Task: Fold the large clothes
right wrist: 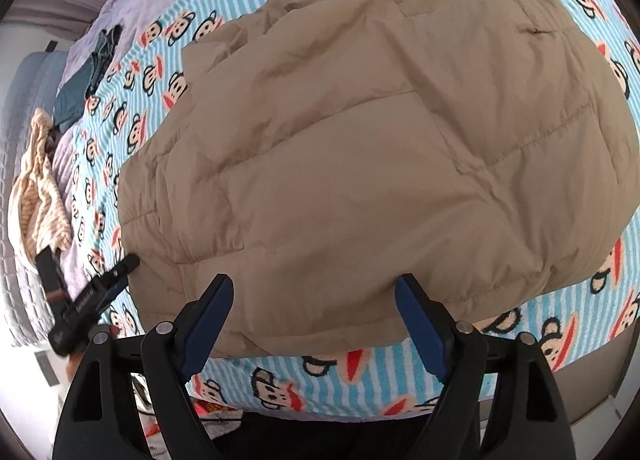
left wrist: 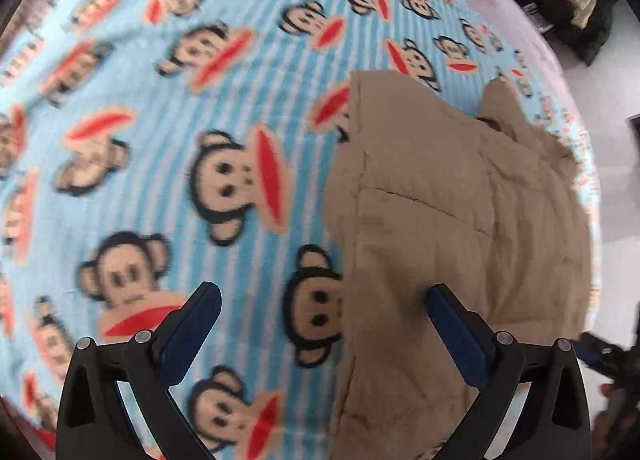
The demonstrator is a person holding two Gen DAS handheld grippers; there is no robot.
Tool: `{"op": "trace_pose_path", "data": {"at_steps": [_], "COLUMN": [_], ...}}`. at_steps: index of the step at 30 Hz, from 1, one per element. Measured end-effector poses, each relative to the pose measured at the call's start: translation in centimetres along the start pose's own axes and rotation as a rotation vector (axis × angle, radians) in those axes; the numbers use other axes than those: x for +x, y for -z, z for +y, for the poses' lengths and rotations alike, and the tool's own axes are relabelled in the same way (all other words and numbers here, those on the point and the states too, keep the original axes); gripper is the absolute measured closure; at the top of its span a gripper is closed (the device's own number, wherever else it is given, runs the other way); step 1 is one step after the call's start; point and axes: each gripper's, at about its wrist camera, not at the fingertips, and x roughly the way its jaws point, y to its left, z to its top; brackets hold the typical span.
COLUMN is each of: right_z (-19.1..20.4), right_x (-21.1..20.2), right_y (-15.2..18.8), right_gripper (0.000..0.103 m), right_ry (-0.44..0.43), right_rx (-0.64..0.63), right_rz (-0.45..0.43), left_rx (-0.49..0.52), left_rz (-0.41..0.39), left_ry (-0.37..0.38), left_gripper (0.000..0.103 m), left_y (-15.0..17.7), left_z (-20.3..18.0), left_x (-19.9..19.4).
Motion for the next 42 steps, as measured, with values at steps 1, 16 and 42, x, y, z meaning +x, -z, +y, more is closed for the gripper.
{"op": "trace_pose_path", "data": {"at_steps": [1, 16, 42], "right_z": [0.0, -0.3, -5.2], "right_x": [0.0, -0.5, 6.4], "right_y": [0.0, 0.0, -12.4], "right_gripper": [0.018, 0.018, 0.087], "right_ry": [0.007, 0.079, -0.286], "right_rx": [-0.006, 0.001, -0.045], "right_rz": [0.006, 0.006, -0.038], "left_rx": [-0.001, 0.116, 0.223], "left_rz": [0.013, 0.243, 0.042], "left_ry": [0.042, 0.406, 0.244], "left_gripper": [0.0, 0.055, 0.082], "left_y": [-0.1, -1.9, 0.6], "left_z": [0.2, -3.6, -27.6], "left_x": [0.4, 7.7, -6.4]}}
